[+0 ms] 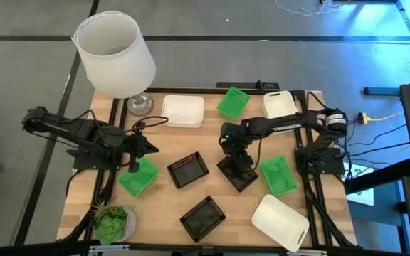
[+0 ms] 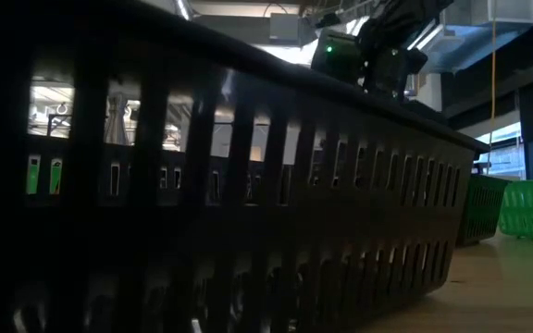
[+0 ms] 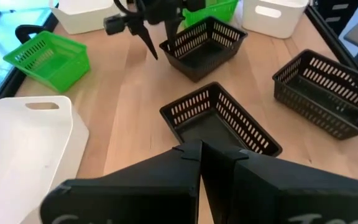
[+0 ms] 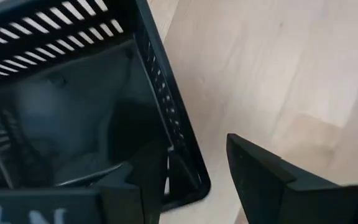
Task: Stack baskets by color
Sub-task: Stack the top right black bin on the top left black bin
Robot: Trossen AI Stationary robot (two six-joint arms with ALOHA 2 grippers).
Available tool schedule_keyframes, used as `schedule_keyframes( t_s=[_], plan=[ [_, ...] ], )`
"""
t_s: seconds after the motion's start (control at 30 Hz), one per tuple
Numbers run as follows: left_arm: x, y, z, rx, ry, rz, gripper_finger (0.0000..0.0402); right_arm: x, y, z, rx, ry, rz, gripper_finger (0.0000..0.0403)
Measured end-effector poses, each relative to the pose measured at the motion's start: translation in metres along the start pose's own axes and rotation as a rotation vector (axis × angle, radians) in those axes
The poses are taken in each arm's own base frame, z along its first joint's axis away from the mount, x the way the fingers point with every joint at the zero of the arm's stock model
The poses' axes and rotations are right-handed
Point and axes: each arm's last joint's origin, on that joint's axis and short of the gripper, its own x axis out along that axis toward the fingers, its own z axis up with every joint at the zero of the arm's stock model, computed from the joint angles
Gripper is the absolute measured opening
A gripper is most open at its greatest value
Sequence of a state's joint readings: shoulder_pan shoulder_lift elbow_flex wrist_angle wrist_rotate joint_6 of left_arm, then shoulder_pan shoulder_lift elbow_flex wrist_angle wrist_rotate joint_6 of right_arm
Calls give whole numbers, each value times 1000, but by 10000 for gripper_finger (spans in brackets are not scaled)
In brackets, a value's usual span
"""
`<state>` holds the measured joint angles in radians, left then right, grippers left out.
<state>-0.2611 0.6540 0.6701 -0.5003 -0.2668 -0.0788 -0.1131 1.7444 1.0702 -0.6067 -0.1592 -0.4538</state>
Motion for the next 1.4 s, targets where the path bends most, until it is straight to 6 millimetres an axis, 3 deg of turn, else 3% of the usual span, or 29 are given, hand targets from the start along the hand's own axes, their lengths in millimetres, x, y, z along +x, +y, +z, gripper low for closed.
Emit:
schedule_keyframes(
  t_s=[0.2, 0.3, 0.43, 0.53, 0.8, 1.0, 1.23, 1.4],
  plan=[
    [0, 0, 0, 0, 0, 0, 0, 16, -3, 0, 7, 15, 0, 154],
    [0, 0, 0, 0, 0, 1, 0, 19, -6, 4, 33, -22, -18, 115],
    [0, 0, 0, 1, 0, 1, 0, 17, -8, 10, 133, -62, -31, 27],
    [0, 0, 0, 1, 0, 1, 0, 11, -10, 17, 197, -68, -74, 11],
    [0, -1, 0, 2, 2, -29, 0, -23, -13, 33, 455, 69, -185, 2],
    [0, -2, 0, 3, 7, -82, 0, -64, -8, 53, 646, 115, -218, 2],
    [0, -3, 0, 32, 7, -92, 0, -101, -11, 95, 791, -200, -222, 1],
    [0, -3, 0, 28, 8, -101, 0, -101, -8, 117, 874, -442, -168, 1]
  ],
)
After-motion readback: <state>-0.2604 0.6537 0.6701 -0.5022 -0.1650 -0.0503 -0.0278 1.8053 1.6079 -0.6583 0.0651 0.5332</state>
